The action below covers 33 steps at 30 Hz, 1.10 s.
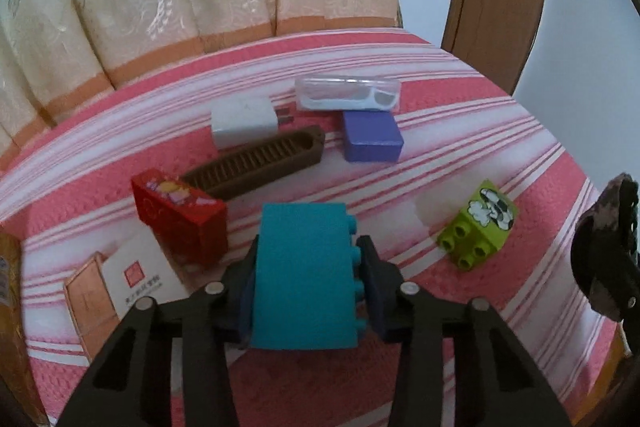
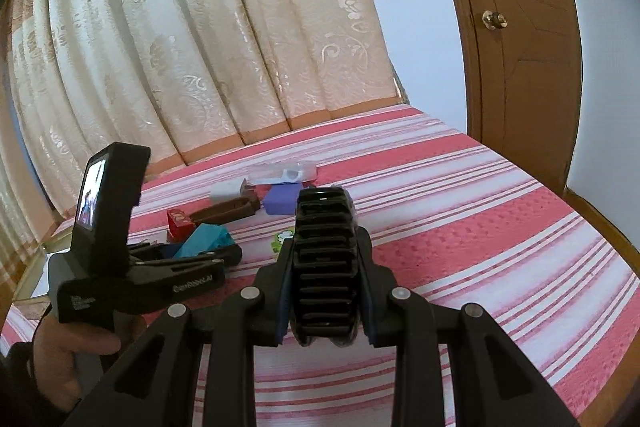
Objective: Organize rigid objects
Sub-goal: 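Grasp the teal toy brick with the left gripper while the right gripper grasps the black brush, then carry the teal brick and black brush over the gold tray with both grippers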
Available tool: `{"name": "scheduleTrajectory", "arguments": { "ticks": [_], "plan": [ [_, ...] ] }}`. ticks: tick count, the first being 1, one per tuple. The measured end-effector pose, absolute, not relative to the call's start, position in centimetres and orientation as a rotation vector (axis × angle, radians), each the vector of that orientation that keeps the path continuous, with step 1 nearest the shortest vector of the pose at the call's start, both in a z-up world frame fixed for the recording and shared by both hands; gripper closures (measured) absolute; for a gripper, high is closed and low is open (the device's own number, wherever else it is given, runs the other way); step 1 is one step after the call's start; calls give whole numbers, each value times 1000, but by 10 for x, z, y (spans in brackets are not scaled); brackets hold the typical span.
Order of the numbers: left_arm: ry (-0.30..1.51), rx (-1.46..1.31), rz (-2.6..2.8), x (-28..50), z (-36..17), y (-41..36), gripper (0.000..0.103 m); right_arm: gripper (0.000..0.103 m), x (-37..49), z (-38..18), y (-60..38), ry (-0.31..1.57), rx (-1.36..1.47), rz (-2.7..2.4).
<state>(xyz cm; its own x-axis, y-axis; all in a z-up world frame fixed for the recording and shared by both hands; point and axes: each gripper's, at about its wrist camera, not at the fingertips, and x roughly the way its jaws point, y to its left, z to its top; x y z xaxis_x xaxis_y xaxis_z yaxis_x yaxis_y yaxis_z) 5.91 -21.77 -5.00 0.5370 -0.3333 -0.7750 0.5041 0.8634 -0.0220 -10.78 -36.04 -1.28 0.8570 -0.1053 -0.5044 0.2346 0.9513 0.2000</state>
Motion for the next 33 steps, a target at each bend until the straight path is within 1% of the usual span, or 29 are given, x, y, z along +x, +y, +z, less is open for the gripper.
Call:
{"name": "scheduleTrajectory", "arguments": {
  "ticks": [2,10,18,24,33],
  "plan": [
    [872,211,-505,59,-50,-218,62,73,-107,-15,-361,521,267,-181],
    [868,110,-549,62,-47,-202,62,73,-107,-20,-359,545,283,-192],
    [706,54,-555,35,-10,-165,62,73,-105,-4,-329,520,240,-164],
    [638,57,-500,21,7,-123,62,73,-96,10,-285,499,198,-92],
    [601,22,-347,15,18,-33,62,73,-75,26,-196,478,131,52]
  ]
}}
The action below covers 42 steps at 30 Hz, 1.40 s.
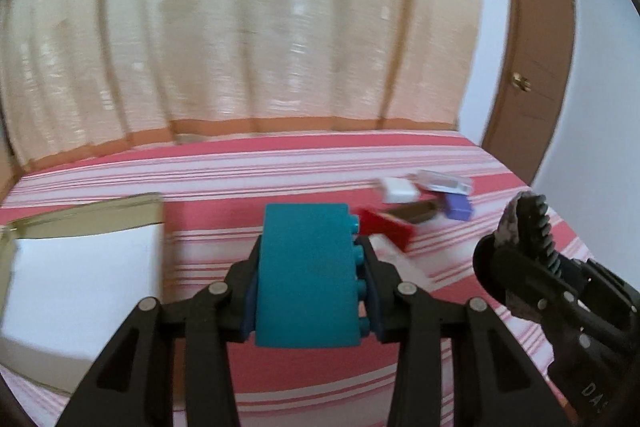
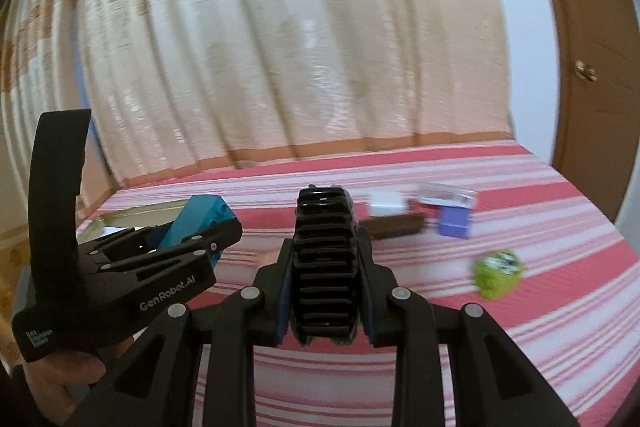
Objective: Organize rigid objects
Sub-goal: 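Carry the teal brick and black brush over the gold tray with both grippers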
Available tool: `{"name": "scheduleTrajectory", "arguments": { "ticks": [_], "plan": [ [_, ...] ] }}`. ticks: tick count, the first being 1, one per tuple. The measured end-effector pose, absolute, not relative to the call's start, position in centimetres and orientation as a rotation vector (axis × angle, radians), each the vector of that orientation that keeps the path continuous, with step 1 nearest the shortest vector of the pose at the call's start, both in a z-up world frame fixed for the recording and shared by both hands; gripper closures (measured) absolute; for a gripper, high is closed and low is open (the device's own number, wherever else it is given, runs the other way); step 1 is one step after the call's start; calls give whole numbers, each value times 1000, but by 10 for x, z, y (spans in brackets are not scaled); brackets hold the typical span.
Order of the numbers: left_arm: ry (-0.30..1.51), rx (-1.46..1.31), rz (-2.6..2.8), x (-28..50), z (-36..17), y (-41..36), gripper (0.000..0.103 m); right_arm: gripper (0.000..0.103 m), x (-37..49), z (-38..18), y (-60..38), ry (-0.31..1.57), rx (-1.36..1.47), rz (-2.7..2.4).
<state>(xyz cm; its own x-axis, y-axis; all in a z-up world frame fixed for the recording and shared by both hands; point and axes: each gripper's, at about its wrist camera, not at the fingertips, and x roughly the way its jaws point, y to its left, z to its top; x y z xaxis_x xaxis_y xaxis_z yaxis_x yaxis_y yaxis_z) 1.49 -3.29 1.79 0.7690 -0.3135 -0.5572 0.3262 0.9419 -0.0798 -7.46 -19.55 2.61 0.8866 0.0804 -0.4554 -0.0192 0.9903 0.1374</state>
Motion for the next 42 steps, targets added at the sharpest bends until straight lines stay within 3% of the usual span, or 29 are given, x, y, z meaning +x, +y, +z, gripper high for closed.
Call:
{"name": "scheduleTrajectory", "arguments": {
  "ticks": [29,42],
  "plan": [
    [598,-82,118,13,11,215,62,73,1,17,48,511,68,407],
    [659,-78,181,32,-16,245,62,73,30,-11,93,599,45,445]
  ]
}}
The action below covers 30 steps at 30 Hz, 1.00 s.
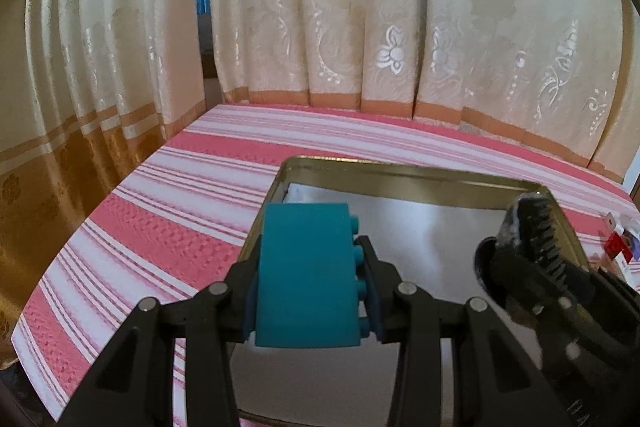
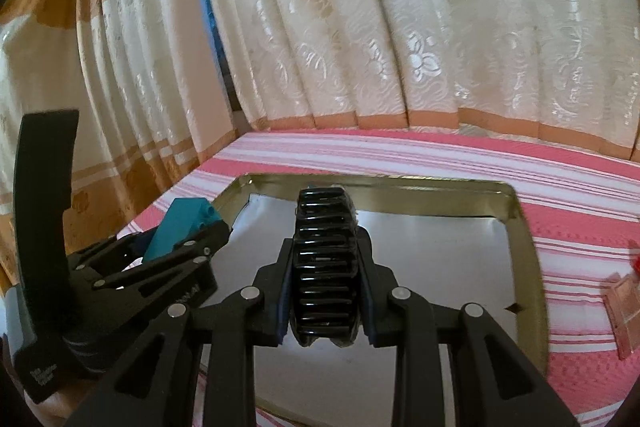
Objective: Organize rigid objects
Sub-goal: 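Carry the teal brick and black brush over the gold tray with both grippers, then open both grippers to drop the teal brick and black brush into the tray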
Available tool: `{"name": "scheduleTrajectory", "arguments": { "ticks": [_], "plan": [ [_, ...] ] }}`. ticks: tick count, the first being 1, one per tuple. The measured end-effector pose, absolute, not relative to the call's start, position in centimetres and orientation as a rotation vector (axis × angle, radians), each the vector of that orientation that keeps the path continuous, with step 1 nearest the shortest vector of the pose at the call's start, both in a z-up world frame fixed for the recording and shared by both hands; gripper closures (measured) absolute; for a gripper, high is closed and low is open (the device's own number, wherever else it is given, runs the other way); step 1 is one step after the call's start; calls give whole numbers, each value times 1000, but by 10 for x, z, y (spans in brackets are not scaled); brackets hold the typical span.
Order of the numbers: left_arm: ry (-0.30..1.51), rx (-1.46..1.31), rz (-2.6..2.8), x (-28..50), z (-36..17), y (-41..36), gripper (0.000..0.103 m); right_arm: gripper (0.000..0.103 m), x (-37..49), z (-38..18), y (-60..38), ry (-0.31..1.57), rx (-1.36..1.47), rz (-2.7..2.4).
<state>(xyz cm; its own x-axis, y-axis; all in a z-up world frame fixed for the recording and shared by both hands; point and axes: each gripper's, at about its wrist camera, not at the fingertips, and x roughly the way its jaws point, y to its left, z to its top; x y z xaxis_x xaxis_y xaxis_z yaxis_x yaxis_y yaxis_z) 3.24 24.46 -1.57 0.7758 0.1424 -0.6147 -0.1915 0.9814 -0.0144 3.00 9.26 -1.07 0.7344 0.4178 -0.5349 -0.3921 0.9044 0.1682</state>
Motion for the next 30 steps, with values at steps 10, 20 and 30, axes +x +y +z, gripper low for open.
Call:
{"name": "scheduleTrajectory", "arguments": {
  "ticks": [10,20,30],
  "plan": [
    [699,-72,214,41,-34,247,62,73,39,-26,99,654,17,448],
    [717,-64,241,44,-36,248,62,72,47,-30,103,697,64,535],
    [689,-159,202,37,-35,247,39,56,44,-22,86,655,134,525]
  ]
}}
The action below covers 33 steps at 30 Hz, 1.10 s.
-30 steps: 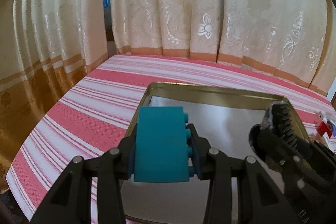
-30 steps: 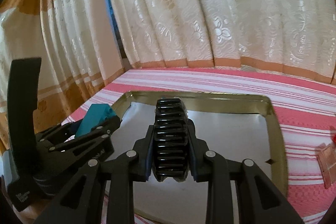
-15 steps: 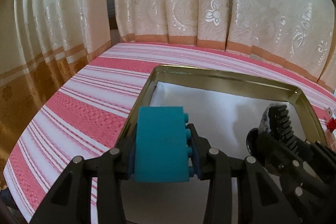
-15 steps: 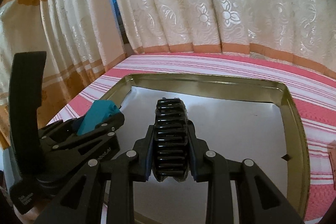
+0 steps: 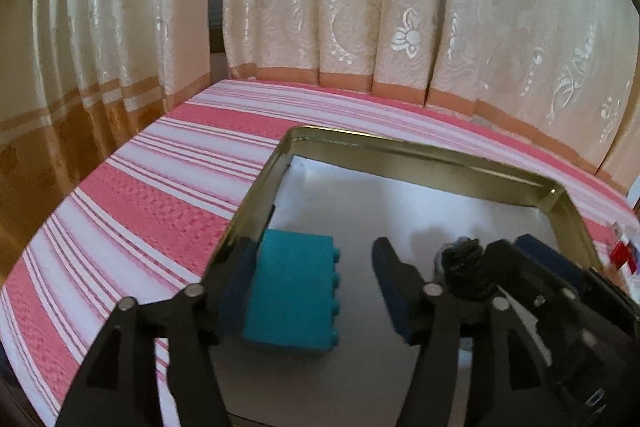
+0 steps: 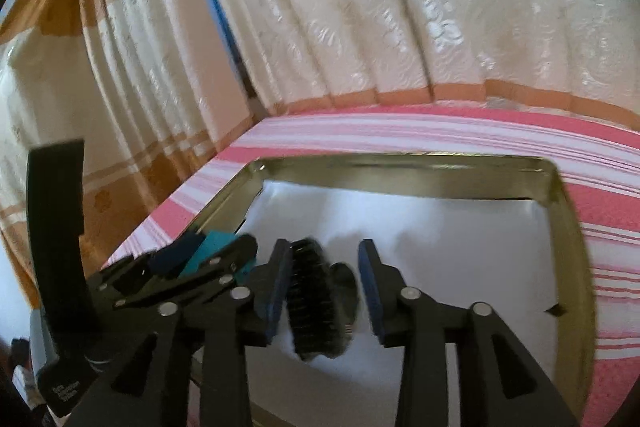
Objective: Organize rigid objects
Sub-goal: 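Open both grippers to drop the teal brick and black brush into the tray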
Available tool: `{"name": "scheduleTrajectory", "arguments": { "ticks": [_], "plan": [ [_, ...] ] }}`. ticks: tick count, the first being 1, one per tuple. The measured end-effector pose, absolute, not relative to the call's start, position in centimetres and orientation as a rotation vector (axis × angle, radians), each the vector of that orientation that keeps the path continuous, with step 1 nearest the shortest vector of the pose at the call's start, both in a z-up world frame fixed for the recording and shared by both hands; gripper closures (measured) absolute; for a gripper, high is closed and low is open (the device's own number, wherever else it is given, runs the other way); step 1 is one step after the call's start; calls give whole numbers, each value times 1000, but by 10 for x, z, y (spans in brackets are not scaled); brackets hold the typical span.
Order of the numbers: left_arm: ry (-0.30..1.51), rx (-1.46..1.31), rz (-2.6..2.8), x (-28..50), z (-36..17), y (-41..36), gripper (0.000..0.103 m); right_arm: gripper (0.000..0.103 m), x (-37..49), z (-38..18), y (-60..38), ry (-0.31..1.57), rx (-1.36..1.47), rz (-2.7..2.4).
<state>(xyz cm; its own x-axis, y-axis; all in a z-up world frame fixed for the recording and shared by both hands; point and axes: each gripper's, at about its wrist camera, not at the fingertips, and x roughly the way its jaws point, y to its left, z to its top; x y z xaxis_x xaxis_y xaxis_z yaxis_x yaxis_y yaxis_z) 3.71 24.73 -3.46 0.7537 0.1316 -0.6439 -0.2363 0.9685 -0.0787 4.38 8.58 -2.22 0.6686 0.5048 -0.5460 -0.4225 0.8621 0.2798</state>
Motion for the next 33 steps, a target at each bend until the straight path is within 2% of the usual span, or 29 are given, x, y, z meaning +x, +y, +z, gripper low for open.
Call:
{"name": "scheduleTrajectory", "arguments": {
  "ticks": [2,3,4,5,9,22,31,33],
  "plan": [
    [675,-169,204,34,-34,243,26,37,44,-21,76,642,171,495],
    [670,-162,204,32,-33,240,21,32,44,-19,70,628,195,483],
    [661,-147,207,31,-32,235,9,28,41,-17,64,603,219,463],
    [644,-121,233,29,-29,230,1,27,39,-15,60,586,228,447],
    [574,-70,259,21,-22,218,1,26,34,-10,50,547,225,390],
    [559,-95,327,17,-20,222,1,26,36,-9,41,529,257,340],
    [533,-110,372,8,-18,225,0,26,13,1,50,378,126,251],
    [535,-123,379,6,-18,227,0,21,9,3,52,341,99,225]
  ]
}}
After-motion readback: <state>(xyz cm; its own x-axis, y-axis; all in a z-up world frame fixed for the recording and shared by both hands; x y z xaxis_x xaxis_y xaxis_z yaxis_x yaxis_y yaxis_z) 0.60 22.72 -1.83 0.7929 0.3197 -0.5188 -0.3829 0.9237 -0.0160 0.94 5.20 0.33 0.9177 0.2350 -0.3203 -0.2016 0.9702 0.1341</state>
